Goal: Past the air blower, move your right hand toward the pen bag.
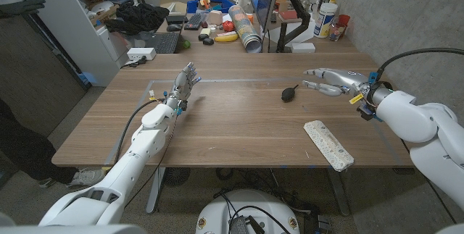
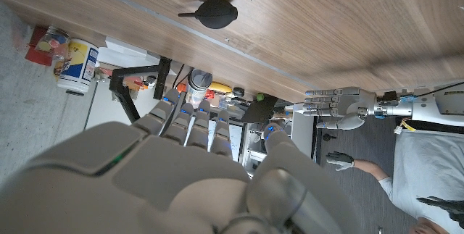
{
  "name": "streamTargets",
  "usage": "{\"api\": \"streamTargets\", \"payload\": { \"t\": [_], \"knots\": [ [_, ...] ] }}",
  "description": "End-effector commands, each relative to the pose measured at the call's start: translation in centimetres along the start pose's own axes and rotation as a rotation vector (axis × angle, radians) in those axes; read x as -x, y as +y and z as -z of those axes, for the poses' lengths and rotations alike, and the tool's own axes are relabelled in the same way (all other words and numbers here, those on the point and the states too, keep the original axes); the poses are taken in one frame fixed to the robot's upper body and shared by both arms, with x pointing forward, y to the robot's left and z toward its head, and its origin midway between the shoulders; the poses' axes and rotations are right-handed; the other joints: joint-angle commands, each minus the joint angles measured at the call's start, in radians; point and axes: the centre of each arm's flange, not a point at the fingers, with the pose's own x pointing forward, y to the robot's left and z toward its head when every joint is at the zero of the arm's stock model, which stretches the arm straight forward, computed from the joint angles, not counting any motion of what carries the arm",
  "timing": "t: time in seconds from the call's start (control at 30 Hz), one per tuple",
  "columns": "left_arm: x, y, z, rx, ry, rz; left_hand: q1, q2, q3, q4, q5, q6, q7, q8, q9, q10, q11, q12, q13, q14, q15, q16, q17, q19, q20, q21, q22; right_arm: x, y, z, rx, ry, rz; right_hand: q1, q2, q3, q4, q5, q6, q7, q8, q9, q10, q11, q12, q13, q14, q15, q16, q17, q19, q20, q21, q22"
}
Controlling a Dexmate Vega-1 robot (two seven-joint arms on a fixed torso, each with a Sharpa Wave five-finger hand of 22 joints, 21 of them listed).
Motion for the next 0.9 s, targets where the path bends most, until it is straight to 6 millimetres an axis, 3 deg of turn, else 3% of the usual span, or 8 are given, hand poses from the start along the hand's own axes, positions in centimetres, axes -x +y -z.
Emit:
{"api": "streamTargets", "payload": {
  "t": [0.03, 0.9],
  "knots": [
    [0.1, 0.0, 0.0, 0.000, 0.001, -0.001, 0.000, 0.013, -0.003, -0.003, 0.007, -0.038, -0.002, 0.003, 0.004, -0.014, 0.005, 0.004, 0.002, -0.050, -0.008, 0.003, 0.002, -0.086, -0.011, -0.005, 0.004, -0.1, 0.5, -0.1, 0.008, 0.007, -0.017, 0.010, 0.000, 0.002, -0.009, -0.002, -0.007, 0.000, 0.003, 0.002, 0.001, -0.004, 0.006, 0.004, -0.004, -0.001, 0.001, 0.001, 0.005, 0.004, -0.003, 0.002],
    [0.1, 0.1, 0.2, -0.001, 0.007, -0.003, 0.001, 0.014, -0.006, -0.003, 0.007, -0.039, -0.004, 0.003, 0.004, -0.015, 0.007, 0.004, 0.002, -0.051, -0.008, 0.002, 0.002, -0.085, -0.010, -0.010, 0.005, -0.7, 1.6, -0.3, 0.007, 0.004, -0.063, 0.023, 0.002, 0.005, -0.022, -0.003, -0.007, -0.001, 0.004, 0.002, 0.000, -0.004, 0.007, 0.003, -0.004, -0.003, 0.001, 0.001, 0.009, 0.004, -0.010, 0.002]
  ]
}}
